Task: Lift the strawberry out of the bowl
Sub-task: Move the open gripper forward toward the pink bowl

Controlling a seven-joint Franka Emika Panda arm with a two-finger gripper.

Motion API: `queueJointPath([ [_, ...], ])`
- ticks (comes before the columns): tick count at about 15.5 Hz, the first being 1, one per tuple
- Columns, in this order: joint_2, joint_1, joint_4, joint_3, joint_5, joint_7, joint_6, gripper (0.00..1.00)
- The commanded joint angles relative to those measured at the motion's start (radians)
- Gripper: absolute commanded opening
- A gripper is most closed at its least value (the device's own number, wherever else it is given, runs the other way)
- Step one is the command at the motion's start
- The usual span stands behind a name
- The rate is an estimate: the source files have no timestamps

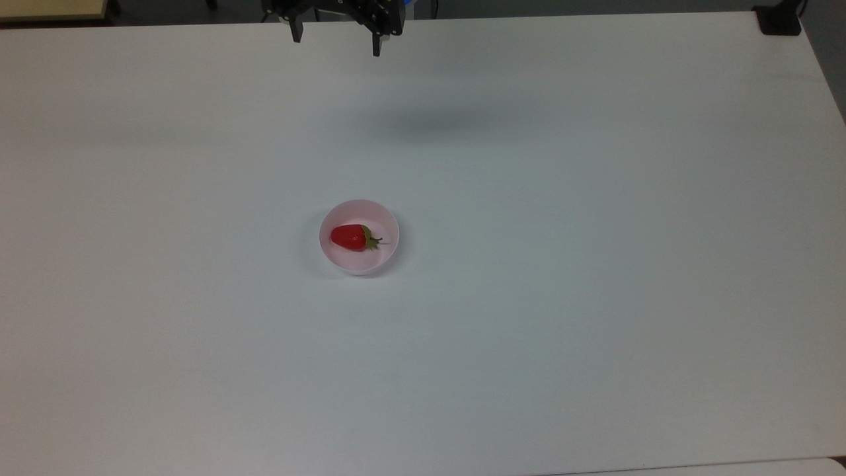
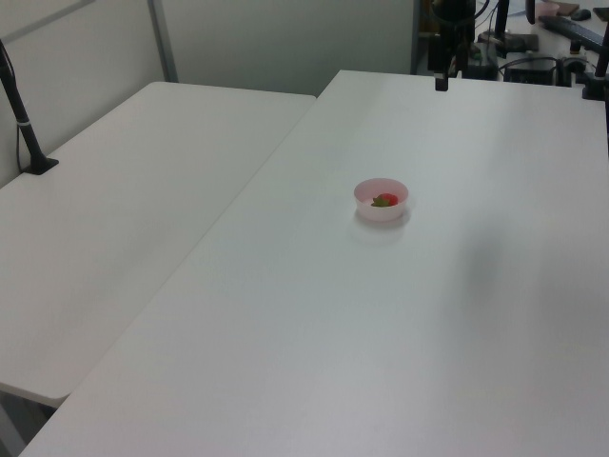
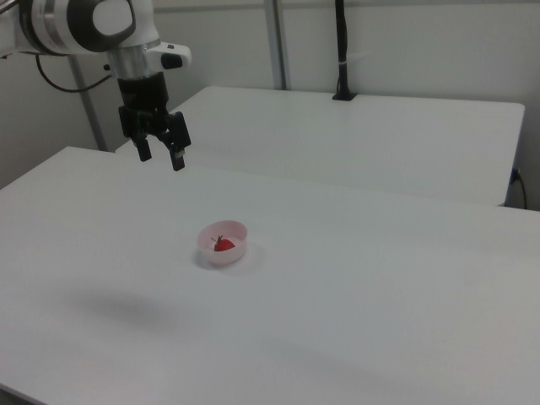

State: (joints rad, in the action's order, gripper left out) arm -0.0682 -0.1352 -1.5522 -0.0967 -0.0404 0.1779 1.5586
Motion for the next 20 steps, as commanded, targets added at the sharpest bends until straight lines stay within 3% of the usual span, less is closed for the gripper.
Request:
queueJointPath([
  [1, 0.008, -0.006, -0.006, -0.015, -0.012, -0.028, -0.014, 1.0],
  [12, 0.001, -0.007, -0.005, -0.017, -0.024, -0.034, -0.006, 1.0],
  [20, -0.042, -0.006, -0.005, -0.017, -0.022, -0.032, 0.107, 1.0],
])
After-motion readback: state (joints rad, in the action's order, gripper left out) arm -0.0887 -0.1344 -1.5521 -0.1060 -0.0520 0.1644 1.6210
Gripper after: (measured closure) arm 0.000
